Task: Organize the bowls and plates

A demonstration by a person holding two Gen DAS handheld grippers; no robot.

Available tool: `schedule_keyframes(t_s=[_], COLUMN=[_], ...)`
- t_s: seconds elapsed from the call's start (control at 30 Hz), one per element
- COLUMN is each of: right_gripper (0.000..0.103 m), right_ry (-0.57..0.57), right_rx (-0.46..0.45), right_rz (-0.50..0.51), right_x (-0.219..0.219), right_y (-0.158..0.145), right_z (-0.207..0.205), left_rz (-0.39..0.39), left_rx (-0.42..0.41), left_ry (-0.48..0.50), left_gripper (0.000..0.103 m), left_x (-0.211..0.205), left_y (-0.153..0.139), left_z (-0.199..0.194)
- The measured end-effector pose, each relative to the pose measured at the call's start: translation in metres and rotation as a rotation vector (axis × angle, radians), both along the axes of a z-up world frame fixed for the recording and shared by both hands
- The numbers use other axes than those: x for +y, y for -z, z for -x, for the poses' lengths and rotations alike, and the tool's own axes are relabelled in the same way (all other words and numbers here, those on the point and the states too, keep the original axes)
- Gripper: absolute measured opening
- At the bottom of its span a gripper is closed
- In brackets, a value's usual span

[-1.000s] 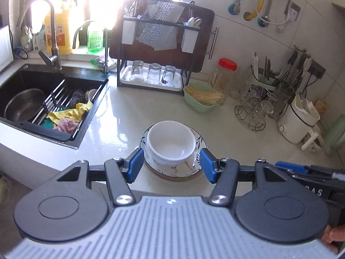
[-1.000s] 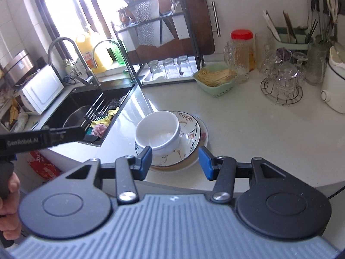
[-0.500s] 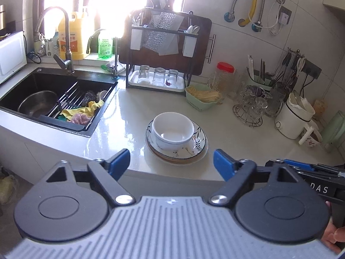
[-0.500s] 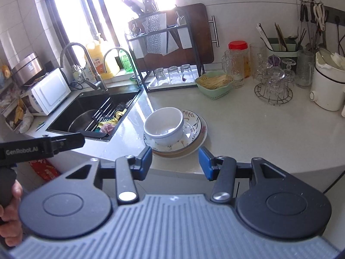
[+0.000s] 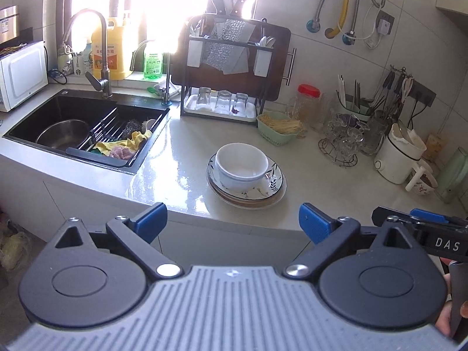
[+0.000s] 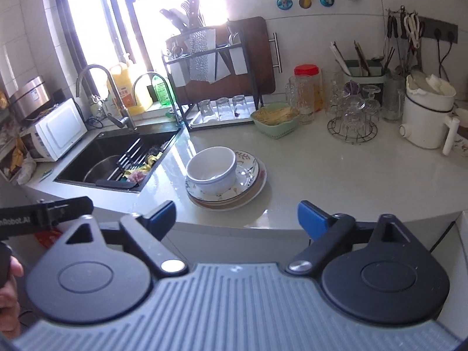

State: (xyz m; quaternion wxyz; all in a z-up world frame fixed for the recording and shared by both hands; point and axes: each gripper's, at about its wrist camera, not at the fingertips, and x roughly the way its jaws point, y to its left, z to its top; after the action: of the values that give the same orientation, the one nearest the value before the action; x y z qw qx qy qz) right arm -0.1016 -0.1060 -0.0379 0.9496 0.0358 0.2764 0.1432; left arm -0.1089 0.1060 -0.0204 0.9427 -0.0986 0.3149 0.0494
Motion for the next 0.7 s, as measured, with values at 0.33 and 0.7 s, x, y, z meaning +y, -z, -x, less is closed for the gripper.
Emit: schedule_keyframes(t_s=[0.33,0.7], right_gripper=[0.103,0.103], right_ry=[0.005,0.036], right_rx=[-0.055,-0.061], right_rz=[-0.002,-0.008], right_x=[-0.003,-0.004], right_y=[-0.005,-0.003], right_z=[0.02,0.034], left_rz=[-0.003,-0.021], left_rx=[0.012,0.023], left_ry=[-0.008,-0.005], left_gripper=[0.1,0.1], left_x=[-0.005,-0.002], left_y=[0.0,0.001], left_z=[0.023,0.035])
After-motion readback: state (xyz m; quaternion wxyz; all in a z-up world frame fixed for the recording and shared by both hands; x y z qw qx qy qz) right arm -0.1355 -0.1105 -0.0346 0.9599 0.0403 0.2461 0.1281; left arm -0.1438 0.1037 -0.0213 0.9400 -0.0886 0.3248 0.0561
